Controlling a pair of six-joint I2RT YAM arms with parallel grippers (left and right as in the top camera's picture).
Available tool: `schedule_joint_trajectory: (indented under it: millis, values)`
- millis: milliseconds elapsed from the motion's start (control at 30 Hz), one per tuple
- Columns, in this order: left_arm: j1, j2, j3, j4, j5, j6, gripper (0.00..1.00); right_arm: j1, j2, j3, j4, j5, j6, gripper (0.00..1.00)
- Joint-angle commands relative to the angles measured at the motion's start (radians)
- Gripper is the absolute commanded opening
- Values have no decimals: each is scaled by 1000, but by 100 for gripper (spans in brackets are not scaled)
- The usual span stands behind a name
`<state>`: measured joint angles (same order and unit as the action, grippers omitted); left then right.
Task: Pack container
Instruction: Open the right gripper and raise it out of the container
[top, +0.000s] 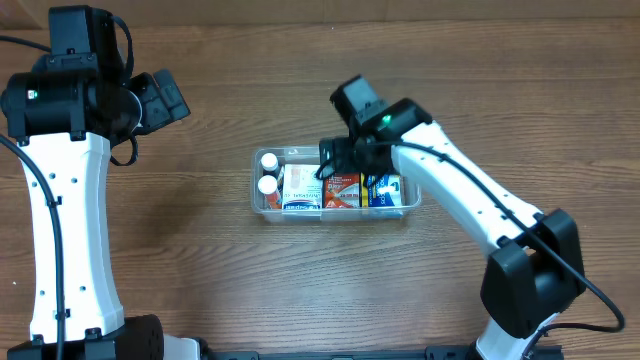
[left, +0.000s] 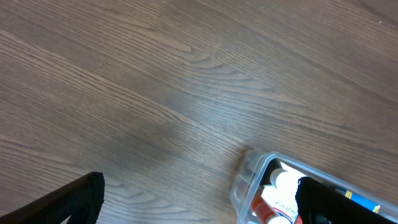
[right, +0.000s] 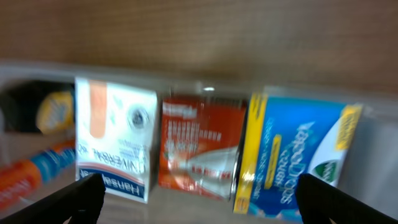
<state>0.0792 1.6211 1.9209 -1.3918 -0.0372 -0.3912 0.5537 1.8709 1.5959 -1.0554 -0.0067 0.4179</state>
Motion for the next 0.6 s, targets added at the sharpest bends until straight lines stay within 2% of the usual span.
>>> schedule_joint_trajectory:
  millis: [0,267,433,567]
  values:
    - [-1,-12,18,-2,5,60,100,-63,-122,133,7,126,-2,100]
    - [-49,-11,18,11,105,260,100,-307,-206,167,14,148,-7,100]
    - [-74,-1,18,42,76,276,100,-428,-206,165,25,148,-82,100]
    - [-72,4,18,43,76,277,100,-463,-206,165,0,149,-135,100]
